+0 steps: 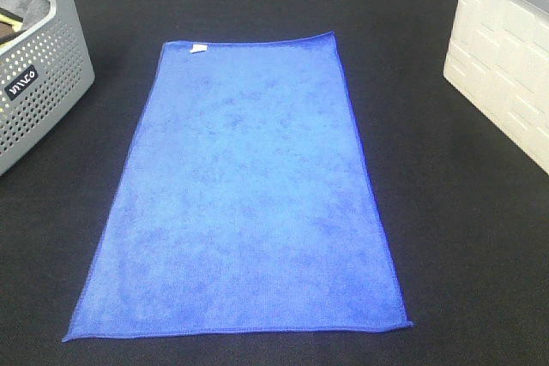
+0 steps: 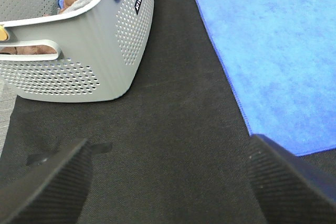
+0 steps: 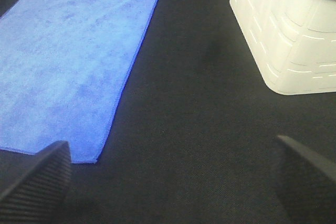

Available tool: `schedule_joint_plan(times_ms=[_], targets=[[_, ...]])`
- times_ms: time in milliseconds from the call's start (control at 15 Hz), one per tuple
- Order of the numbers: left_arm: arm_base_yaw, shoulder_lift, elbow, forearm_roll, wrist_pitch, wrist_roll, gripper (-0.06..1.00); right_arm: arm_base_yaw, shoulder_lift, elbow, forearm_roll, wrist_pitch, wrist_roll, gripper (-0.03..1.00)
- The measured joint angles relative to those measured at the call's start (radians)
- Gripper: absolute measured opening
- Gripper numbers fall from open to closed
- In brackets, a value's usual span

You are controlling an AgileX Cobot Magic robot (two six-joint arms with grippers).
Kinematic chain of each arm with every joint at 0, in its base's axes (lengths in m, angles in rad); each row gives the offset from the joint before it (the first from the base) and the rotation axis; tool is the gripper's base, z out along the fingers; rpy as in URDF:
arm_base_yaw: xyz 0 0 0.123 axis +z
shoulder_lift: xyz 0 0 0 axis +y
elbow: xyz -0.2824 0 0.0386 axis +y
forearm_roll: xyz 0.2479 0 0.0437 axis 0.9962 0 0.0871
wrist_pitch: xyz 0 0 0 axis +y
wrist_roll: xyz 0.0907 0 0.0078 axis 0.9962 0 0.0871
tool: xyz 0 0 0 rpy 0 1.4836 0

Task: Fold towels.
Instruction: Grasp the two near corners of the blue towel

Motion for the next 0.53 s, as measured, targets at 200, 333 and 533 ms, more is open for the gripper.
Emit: schedule_joint_plan(times_ms=[200,333,533], targets=[[0.0,0.012,-0.024,-0.071,-0.141,-0.076,0.74,0.0,0.042,-0.003,0.019,-0.047,0.028,0.96],[0.0,0.086,-0.004,-0.128,-0.229,-0.083,0.74,0.0,0.133,-0.011,0.023,-0.084,0.042,0.96],[0.0,0.256,0.036,-0.272,-0.297,-0.085,0.74,0.0,0.334,-0.012,0.065,-0.134,0.047,0.96]])
